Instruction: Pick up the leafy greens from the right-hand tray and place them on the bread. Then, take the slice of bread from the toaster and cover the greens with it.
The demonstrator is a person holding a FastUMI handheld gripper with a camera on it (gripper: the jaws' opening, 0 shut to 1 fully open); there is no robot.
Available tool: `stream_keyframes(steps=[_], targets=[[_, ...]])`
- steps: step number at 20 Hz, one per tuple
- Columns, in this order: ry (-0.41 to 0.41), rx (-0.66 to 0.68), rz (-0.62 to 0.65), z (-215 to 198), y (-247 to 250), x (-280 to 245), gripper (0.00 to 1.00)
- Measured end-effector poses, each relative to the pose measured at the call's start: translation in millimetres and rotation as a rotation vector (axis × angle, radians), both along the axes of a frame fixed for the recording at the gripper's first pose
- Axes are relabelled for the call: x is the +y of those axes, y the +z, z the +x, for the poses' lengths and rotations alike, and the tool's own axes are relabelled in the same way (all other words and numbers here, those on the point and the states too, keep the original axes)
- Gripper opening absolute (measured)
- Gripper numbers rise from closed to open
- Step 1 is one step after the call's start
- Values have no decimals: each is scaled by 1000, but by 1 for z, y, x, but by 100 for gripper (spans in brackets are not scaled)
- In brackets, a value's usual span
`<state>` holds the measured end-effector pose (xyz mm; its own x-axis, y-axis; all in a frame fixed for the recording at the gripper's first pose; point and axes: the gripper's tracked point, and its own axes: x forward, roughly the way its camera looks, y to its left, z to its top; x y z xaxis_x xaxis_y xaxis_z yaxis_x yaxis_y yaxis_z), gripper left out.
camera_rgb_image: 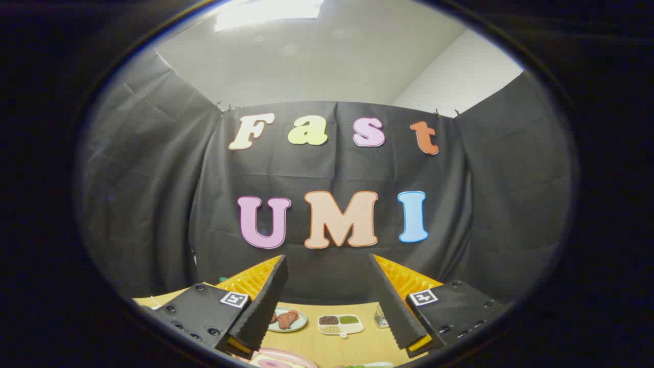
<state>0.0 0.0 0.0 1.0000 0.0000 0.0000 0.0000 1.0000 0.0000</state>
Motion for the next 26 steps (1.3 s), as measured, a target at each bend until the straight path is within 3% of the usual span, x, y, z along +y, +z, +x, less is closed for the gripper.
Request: stream_keyframes(steps=[18, 26], targets=[[18, 12, 7, 11, -8, -29, 98], [42, 113, -18, 12, -37, -72, 98]])
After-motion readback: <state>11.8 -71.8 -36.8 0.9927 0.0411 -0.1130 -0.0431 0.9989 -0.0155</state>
